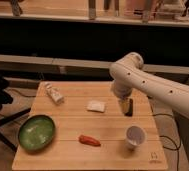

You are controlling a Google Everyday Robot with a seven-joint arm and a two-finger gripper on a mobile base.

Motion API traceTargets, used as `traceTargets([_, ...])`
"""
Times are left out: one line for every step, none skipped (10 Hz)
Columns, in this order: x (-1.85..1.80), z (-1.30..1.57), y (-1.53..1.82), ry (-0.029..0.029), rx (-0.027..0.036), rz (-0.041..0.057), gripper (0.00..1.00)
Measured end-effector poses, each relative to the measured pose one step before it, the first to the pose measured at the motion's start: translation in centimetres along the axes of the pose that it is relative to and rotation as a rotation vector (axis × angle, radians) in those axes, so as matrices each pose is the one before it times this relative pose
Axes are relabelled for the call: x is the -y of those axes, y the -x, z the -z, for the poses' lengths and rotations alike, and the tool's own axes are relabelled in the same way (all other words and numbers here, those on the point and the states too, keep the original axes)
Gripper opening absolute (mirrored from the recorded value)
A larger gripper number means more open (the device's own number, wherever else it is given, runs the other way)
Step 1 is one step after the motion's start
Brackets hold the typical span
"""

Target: Wipe the white sponge on the table

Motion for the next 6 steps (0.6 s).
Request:
traceTargets([0.068,-0.256,-0.014,0.00014,0.00096,0.01352,0.8])
traceTargets([0.399,-0.366,0.758,-0.0016,0.01165,0.0216,0.8])
traceTargets([0.344,-0.29,0.465,-0.0001,0.0061,0.01469,0.8])
traceTargets([0.376,-0.426,0.45,0.00089,0.00631,0.01861,0.8])
traceTargets([0.225,-0.208,0.281,-0.00061,0.00063,0.0105,0.8])
traceTargets([0.086,-0.205,-0.028,0.00123,0.00171,0.01412,0.8])
